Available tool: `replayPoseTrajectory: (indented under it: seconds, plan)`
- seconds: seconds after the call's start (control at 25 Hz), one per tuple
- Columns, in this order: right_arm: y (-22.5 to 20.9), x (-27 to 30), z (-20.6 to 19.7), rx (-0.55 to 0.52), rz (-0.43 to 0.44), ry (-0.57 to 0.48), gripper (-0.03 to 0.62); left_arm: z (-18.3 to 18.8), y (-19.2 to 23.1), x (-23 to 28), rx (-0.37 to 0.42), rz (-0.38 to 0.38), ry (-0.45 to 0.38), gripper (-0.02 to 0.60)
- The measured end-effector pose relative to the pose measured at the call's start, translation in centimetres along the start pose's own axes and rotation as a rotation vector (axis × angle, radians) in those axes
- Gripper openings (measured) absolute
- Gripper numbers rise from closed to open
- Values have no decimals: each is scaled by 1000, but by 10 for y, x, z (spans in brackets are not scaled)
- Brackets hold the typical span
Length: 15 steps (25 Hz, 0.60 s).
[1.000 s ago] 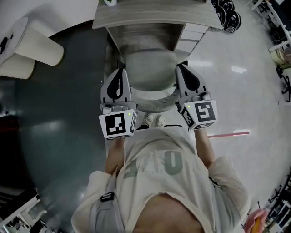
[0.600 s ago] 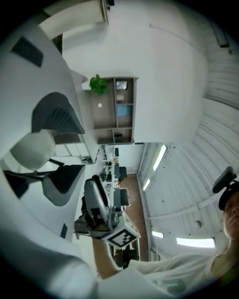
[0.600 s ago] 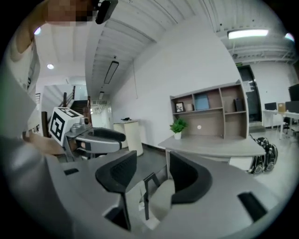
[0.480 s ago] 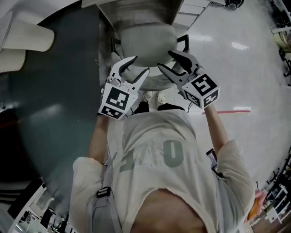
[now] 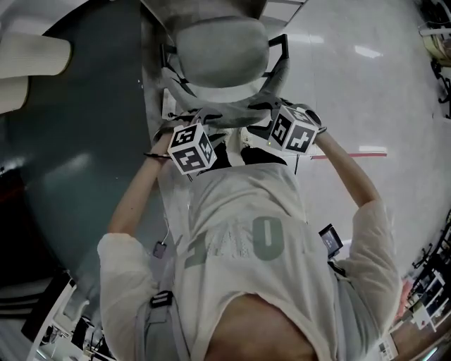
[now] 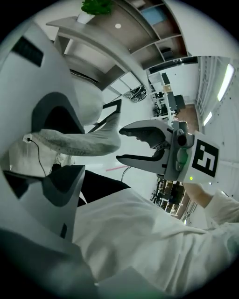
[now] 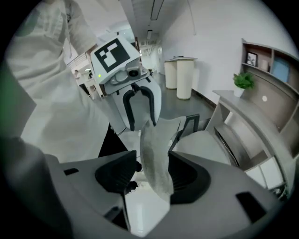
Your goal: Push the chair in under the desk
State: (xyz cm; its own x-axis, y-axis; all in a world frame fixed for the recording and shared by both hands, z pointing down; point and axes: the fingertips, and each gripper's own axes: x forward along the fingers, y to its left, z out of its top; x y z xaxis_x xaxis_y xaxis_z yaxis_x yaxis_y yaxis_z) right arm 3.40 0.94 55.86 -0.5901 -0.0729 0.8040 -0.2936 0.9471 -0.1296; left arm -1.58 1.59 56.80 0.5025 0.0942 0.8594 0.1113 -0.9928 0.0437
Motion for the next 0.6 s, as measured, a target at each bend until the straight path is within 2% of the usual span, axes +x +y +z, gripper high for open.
replayPoseTrajectory:
  seconds: [0.16,0.32,0.4,0.48,0.6]
  plan:
    - [10,24,-25,-121,20,125,216,-9,-5,18,36,-19,65,199]
    - [11,44,-44,-195,5,220,215,-13,-3,30,77,-18,87,191]
    - [4,52,-52,-237,-24,256,205,-13,1,34,104,-2,88,133]
    - [-1,58,-58,-234,-26,268,187,-12,2,36,98,-7,81,121]
    - [0,58,-60,-211,24,275,147,-11,3,38,52,-36,62,120]
